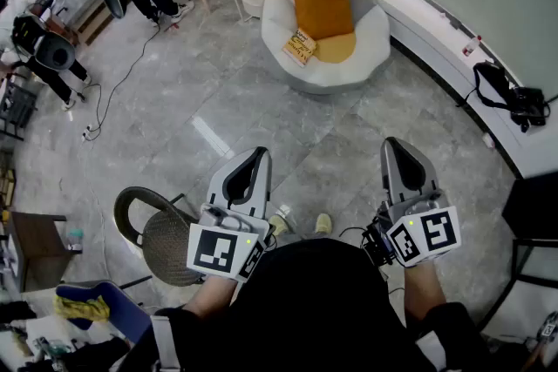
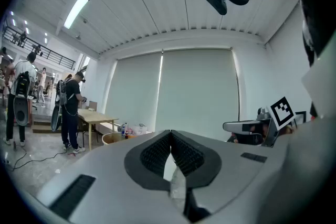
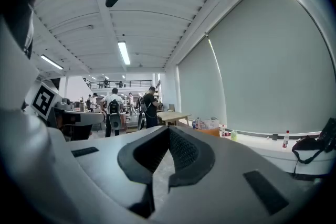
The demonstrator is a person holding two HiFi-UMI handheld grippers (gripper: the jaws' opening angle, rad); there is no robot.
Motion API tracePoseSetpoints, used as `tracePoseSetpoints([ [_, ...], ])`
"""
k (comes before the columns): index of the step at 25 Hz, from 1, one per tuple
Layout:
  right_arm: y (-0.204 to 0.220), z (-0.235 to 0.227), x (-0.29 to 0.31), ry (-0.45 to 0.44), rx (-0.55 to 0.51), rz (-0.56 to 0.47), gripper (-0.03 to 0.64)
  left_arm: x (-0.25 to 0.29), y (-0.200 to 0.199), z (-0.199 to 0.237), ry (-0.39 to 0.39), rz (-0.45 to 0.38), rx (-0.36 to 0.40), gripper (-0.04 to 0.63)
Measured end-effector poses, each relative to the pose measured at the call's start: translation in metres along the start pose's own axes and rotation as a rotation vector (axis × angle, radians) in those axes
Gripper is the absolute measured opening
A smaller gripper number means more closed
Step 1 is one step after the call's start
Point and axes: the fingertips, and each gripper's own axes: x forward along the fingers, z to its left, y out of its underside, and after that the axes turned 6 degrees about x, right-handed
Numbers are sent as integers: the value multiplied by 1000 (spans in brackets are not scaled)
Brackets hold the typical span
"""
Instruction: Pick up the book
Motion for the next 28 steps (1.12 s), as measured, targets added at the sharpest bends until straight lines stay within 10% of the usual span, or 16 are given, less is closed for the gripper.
tracePoseSetpoints([
  [28,14,-47,-52,-77,108,-43,11,-8,-18,-68,-68,-3,63,12],
])
